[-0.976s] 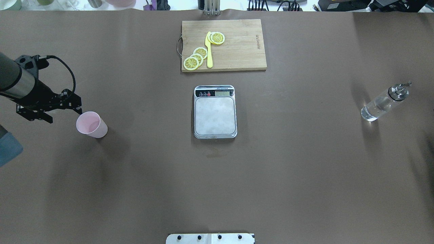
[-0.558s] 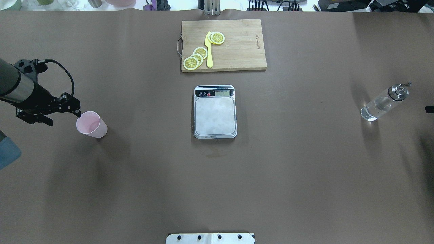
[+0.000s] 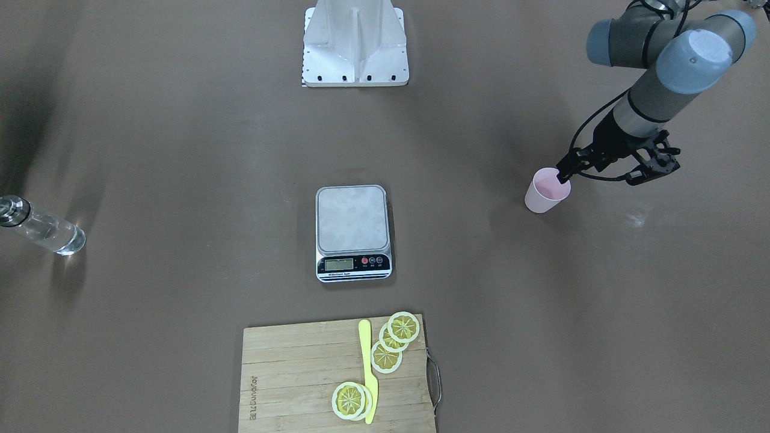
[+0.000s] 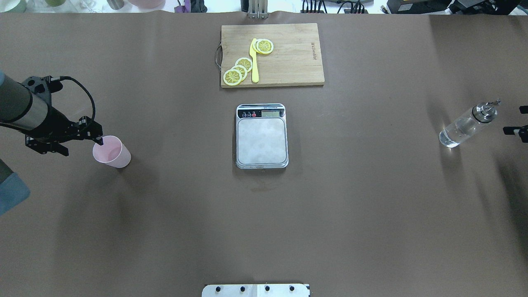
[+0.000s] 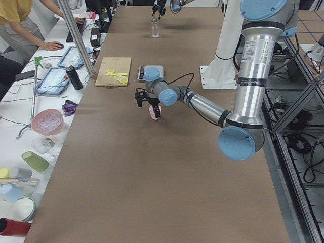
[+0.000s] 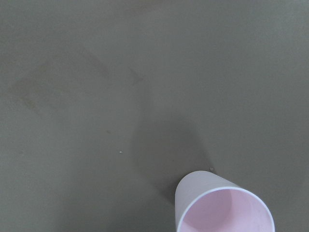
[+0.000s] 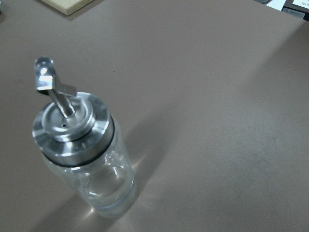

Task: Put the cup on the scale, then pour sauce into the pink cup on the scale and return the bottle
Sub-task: 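Close the left gripper on the pink cup while the right reaches the bottle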

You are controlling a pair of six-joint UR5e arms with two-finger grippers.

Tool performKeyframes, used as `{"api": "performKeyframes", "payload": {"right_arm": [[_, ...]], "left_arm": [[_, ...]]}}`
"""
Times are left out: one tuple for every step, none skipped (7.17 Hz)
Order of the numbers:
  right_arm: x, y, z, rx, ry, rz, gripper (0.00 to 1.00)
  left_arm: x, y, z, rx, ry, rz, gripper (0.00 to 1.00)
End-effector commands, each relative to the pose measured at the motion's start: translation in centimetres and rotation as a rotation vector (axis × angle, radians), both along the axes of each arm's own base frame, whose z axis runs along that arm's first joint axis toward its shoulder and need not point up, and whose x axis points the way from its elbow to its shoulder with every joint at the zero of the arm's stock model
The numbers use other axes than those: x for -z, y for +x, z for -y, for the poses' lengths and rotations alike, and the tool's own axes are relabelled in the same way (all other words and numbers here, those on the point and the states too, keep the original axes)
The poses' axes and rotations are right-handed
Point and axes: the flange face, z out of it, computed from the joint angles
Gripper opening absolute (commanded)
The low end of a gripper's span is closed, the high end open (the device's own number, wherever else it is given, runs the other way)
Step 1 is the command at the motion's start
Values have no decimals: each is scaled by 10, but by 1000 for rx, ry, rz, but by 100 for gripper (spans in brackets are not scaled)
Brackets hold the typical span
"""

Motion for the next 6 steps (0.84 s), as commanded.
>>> {"api": "performKeyframes", "payload": {"right_arm": [[-2,-12,-9,-5,8,55,100],[-5,-18,-12,-1,14,61,100],[-7,-19,-14,4,12,61,100],[-8,-21,-14,8,11,61,100],[-8,-23,-15,13,18,63,100],[-5,-28,-13,9,29,68,100]], "left_arm": [[1,4,-3,-5,2,-2,92],[0,6,-3,-5,5,4,90],[0,9,-5,-10,7,6,88],[-2,13,-7,-17,4,9,84],[-3,18,-9,-28,3,10,78],[-2,19,-9,-28,4,9,73]]}}
